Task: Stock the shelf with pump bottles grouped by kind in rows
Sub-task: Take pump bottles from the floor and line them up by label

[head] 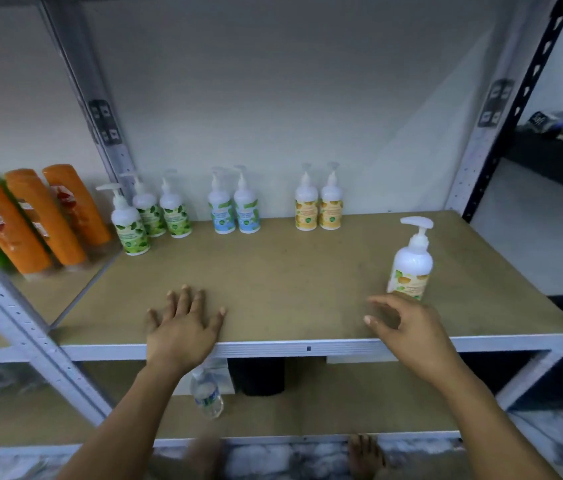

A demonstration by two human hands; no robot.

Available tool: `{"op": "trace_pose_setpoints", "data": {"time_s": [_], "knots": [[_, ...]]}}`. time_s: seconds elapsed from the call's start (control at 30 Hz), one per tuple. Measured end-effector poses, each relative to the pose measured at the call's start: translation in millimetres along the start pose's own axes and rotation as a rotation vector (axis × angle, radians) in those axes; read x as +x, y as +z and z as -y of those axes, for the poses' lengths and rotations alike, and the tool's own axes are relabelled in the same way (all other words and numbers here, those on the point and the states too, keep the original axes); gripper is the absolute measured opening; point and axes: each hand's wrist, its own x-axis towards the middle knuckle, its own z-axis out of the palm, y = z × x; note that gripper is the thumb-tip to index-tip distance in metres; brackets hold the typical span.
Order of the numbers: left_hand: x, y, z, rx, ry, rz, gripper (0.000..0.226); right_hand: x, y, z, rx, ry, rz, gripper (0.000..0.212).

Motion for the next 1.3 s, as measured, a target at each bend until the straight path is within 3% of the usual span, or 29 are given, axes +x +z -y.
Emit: {"op": "trace_pose_setpoints", "data": {"time_s": [0.13,0.23,0.37,0.5,0.93,1.3], "knots": [[-10,3,-7,-0.007,0.029,-0.024,0.071,1,-14,-16,0.109,0.211,-0.221,0.015],[-9,1,-12,-0.028,0.011,-0.001,0.073,8,-20,-25,0.173,0.326,-0.337,0.032],[-8,-1,-23,-0.044,-0.001,0.027,0.076,21,-24,-31,0.263,0.328,-0.182,0.068],[-6,-4,-26,-0.059,0.002,0.033,0.079,36,-24,-36,0.319,0.297,-0.099,0.061],[24,-5,-21,-0.078,0.024,0.078,0.08,112,23,-23,0.305,0.251,-0.284,0.07],[37,-1,-20,-0.053,0.017,0.077,0.081,208,63,-16,0.263,0.21,-0.285,0.065]]}}
